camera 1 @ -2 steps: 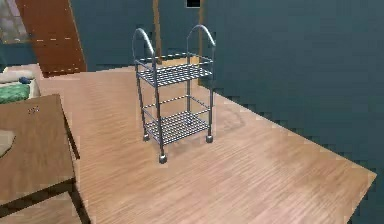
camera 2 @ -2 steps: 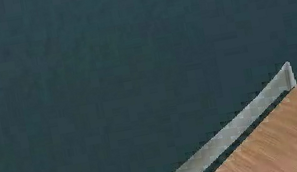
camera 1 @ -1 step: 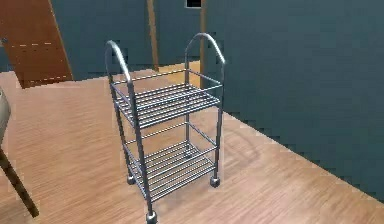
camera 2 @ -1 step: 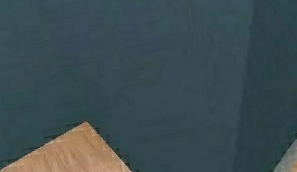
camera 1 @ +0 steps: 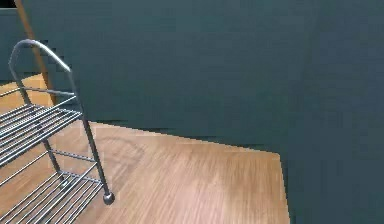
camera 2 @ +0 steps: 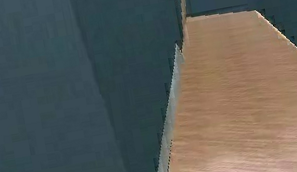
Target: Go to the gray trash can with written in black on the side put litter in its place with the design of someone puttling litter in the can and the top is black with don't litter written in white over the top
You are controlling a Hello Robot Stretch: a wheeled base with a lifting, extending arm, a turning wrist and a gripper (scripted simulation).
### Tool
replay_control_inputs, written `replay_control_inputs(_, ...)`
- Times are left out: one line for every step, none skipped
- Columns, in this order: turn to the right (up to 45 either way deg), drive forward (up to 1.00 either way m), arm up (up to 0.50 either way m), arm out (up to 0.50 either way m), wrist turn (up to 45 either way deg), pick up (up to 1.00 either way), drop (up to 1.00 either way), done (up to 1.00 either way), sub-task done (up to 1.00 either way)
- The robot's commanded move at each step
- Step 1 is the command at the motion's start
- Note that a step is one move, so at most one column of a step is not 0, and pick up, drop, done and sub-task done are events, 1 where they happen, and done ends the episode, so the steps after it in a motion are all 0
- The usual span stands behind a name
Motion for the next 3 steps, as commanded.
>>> replay_control_inputs(0.0, 1.00, 0.00, 0.00, 0.0, 0.00, 0.00, 0.00, 0.00)
replay_control_inputs(0.0, 0.25, 0.00, 0.00, 0.0, 0.00, 0.00, 0.00, 0.00)
replay_control_inputs(-36.0, 0.00, 0.00, 0.00, 0.0, 0.00, 0.00, 0.00, 0.00)
